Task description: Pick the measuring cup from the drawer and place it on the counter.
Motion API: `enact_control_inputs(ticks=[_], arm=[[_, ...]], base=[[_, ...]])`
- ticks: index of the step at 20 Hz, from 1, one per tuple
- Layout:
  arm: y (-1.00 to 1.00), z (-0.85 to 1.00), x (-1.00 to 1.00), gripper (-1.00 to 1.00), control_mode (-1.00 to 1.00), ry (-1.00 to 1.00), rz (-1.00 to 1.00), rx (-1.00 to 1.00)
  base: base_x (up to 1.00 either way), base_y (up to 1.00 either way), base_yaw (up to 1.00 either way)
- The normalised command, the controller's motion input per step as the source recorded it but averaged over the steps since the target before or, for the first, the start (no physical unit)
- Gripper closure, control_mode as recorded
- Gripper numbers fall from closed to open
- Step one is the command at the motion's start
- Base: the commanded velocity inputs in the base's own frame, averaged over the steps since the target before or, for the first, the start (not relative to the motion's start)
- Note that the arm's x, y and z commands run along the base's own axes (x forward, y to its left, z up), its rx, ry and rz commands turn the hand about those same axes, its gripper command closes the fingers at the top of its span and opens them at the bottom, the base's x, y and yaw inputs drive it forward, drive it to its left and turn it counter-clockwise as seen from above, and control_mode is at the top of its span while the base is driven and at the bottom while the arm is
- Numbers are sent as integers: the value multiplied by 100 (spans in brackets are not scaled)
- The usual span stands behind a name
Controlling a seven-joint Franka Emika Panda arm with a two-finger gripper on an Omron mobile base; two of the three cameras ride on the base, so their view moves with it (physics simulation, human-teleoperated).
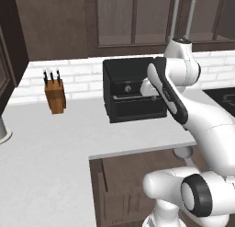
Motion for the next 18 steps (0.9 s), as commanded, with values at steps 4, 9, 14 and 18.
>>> enact_control_inputs(ticks=[4,9,14,18], arm=[[-24,0,-8,-100,-100,0,0,0],[-69,-12,-41,-100,-100,0,-4,0],[-19,-37,-43,-100,-100,1,0,0],[0,-74,-39,-100,-100,0,0,-2]], base=[[0,0,0],[0,0,0],[0,0,0],[0,0,0]])
